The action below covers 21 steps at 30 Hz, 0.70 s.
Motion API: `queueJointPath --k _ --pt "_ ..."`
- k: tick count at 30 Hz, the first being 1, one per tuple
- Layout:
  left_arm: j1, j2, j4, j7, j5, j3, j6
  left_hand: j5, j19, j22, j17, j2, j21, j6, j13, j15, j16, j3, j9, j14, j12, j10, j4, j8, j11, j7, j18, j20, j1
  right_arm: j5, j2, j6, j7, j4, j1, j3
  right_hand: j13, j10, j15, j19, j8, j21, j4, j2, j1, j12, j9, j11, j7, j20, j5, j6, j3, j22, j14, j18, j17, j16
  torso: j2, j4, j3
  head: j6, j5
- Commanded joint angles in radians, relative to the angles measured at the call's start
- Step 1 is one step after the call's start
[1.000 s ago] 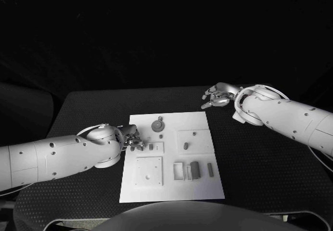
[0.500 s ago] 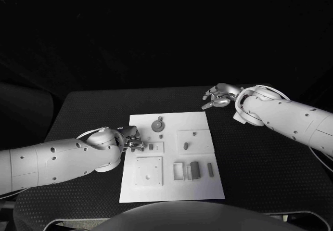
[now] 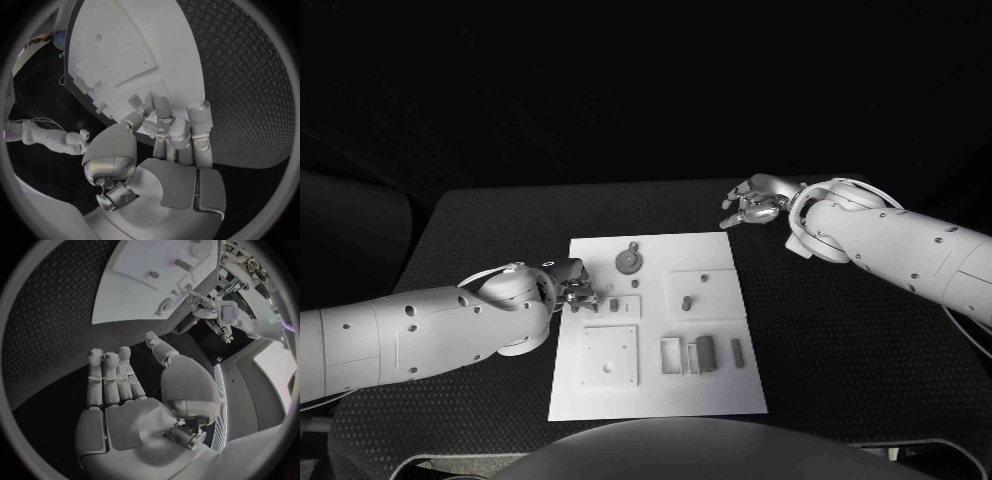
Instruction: Assemble the parts on the task board
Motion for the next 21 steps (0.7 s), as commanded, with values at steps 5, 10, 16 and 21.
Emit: queueJointPath --k 5,10,16,21 --pt "-0.004 0.008 -0.009 0.01 0.014 0.0 0.002 0.003 0.007 0.017 0.001 0.049 0.005 0.007 0.001 -0.007 0.004 0.055 0.0 -0.002 0.005 0.016 -0.046 0.007 -0.01 0.0 0.043 0.0 0.054 -0.006 0.001 0.012 0.002 0.0 -0.001 0.0 -0.002 -0.006 -0.007 0.0 0.005 -0.004 0.005 -0.001 -0.009 0.007 -0.001 0.0 0.018 -0.009 0.002 -0.009 0.002 0.0 -0.003 0.045 -0.001 0.007 0.0 -0.0005 0.0004 0.0 -0.005" --pt "-0.012 0.01 -0.014 0.011 0.014 0.0 0.0 0.003 0.007 0.017 0.001 0.049 0.005 0.006 0.001 -0.007 0.004 0.055 -0.001 -0.002 0.005 0.015 -0.045 0.008 -0.01 0.0 0.043 0.0 0.054 -0.006 0.0 0.01 0.002 0.0 -0.001 0.0 -0.002 -0.006 -0.007 0.0 0.005 -0.004 0.005 -0.001 -0.009 0.007 -0.001 0.0 0.018 -0.009 0.002 -0.009 0.002 0.0 -0.003 0.045 -0.001 0.007 0.0 -0.0006 0.0002 0.0 -0.004" --pt "-0.013 0.012 -0.018 0.012 0.014 0.0 0.0 0.002 0.007 0.017 0.001 0.049 0.005 0.006 0.001 -0.007 0.004 0.055 -0.001 -0.002 0.005 0.015 -0.045 0.008 -0.01 0.0 0.043 0.0 0.053 -0.006 0.0 0.009 0.002 0.001 -0.001 0.0 -0.002 -0.006 -0.007 0.0 0.005 -0.004 0.005 -0.001 -0.009 0.007 -0.002 0.0 0.018 -0.009 0.002 -0.009 0.002 0.0 -0.003 0.045 -0.002 0.007 0.0 -0.0002 0.0003 0.0 -0.004" --pt "-0.013 0.013 -0.018 0.012 0.014 0.0 0.002 0.002 0.007 0.017 0.001 0.049 0.005 0.006 0.001 -0.007 0.004 0.056 -0.002 -0.002 0.005 0.015 -0.045 0.008 -0.01 0.0 0.043 0.0 0.052 -0.006 0.0 0.009 0.002 0.001 -0.001 0.0 -0.002 -0.006 -0.007 0.0 0.005 -0.004 0.005 -0.001 -0.009 0.007 -0.002 0.0 0.018 -0.009 0.002 -0.009 0.002 0.0 -0.003 0.045 -0.002 0.007 0.0 0.0001 0.0 0.0 -0.005"
